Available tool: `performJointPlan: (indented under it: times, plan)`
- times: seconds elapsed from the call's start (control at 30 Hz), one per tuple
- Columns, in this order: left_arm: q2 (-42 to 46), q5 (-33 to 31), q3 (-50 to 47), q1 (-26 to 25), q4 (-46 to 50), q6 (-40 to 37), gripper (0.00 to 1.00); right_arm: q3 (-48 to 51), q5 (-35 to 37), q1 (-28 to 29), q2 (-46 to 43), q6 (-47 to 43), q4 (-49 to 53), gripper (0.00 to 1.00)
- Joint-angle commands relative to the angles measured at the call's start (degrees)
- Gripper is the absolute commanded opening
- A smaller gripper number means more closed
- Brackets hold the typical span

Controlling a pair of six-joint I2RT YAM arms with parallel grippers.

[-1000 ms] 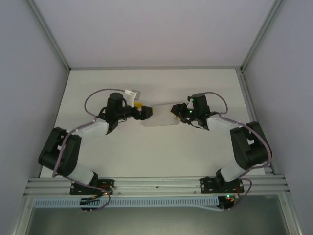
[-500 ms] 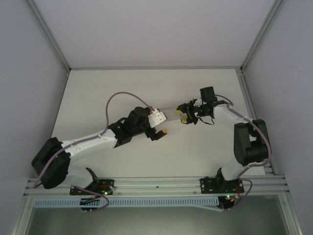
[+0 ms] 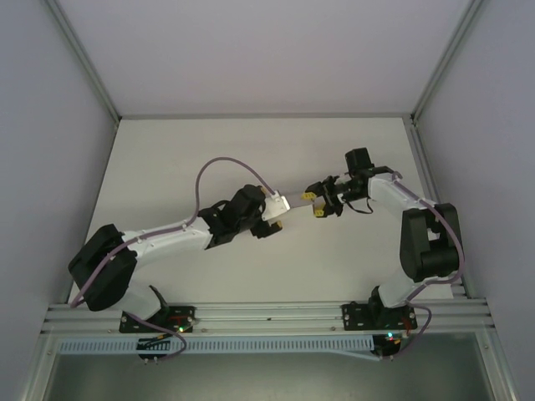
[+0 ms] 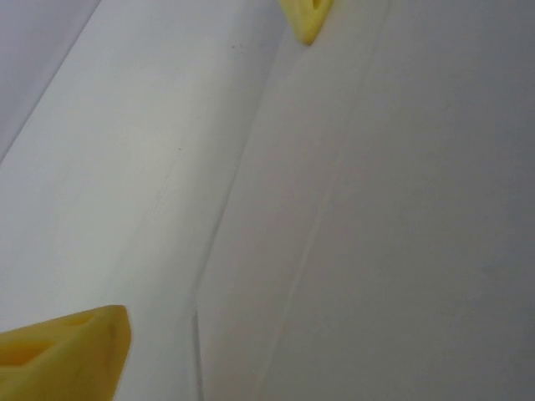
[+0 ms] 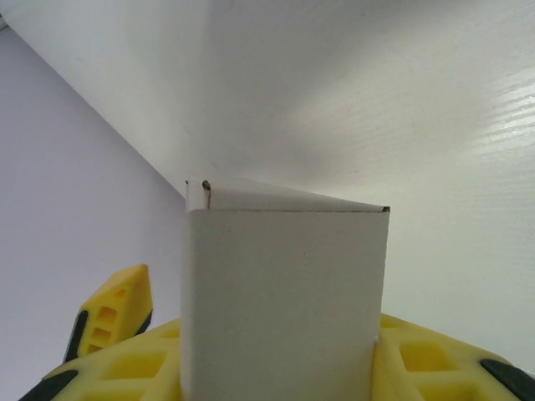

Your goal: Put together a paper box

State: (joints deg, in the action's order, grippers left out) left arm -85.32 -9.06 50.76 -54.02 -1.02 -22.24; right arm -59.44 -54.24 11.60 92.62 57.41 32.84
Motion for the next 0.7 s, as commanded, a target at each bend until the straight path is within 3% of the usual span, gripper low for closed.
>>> performJointPlan:
  times: [0.0,0.1,0.3,0.37,0.47,0.5,0.53,0.57,0.67]
  plan:
    - [-0.2,-1.9,1.6,-0.3,0.5,-1.5,0.7,-0.9,-4.0,0.1,-0.3,-2.2,4.0,0.42]
    - [-1.3,-1.8,2.2,-0.4,1.0,-1.3,0.6,-0.9,-4.5,0.1,-0.7,-1.2,2.7,0.45]
    - [-1.8,-1.5,2.8,-0.6,1.5,-1.6,0.46,-1.5,-2.4,-0.1,-1.2,-2.8,4.5,0.62]
    - [-2.1,-0.4,3.2,-0.6,3.0,-1.6,0.43,-2.0,1.7,-0.4,-2.9,-3.3,4.8,0.62]
    - [-2.6,3.3,4.3,-0.4,6.7,-1.9,0.39,-2.4,6.7,-1.3,-6.6,-4.0,2.0,0.7]
    - [-3.0,4.6,4.7,0.0,7.8,-1.9,0.38,-2.3,7.7,-1.9,-7.8,-4.1,0.5,0.77]
    - [-3.5,6.1,5.3,0.4,9.2,-1.9,0.37,-2.2,9.1,-2.7,-9.2,-4.5,-1.1,0.92]
    - [-4.0,6.8,5.7,0.7,9.9,-1.6,0.36,-2.6,11.2,-3.8,-10.2,-5.5,-1.0,1.0]
    - [-5.7,11.8,7.8,2.7,14.1,-1.8,0.37,-5.7,22.0,-5.3,-13.2,-13.5,3.7,1.0]
